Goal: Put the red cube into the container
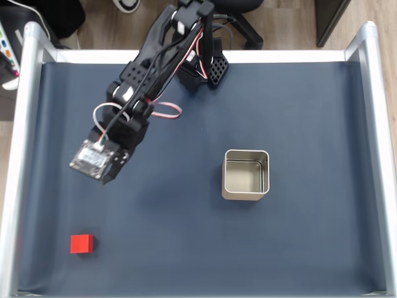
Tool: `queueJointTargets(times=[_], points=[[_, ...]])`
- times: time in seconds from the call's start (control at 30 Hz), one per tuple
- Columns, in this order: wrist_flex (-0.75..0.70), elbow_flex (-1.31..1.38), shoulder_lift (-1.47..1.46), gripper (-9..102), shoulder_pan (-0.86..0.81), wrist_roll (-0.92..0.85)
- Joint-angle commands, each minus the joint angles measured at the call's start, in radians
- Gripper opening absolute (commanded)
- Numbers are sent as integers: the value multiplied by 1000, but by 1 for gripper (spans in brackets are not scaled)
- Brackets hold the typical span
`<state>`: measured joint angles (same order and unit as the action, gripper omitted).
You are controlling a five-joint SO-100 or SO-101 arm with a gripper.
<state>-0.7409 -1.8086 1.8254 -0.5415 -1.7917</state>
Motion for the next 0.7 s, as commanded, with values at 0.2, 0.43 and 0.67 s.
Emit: queueJointTargets(times=[0.2, 0.43, 0.67], points=[[298, 110, -189, 10, -63, -55], [479, 163, -351, 20, -75, -55], [650, 233, -515, 34, -69, 28]])
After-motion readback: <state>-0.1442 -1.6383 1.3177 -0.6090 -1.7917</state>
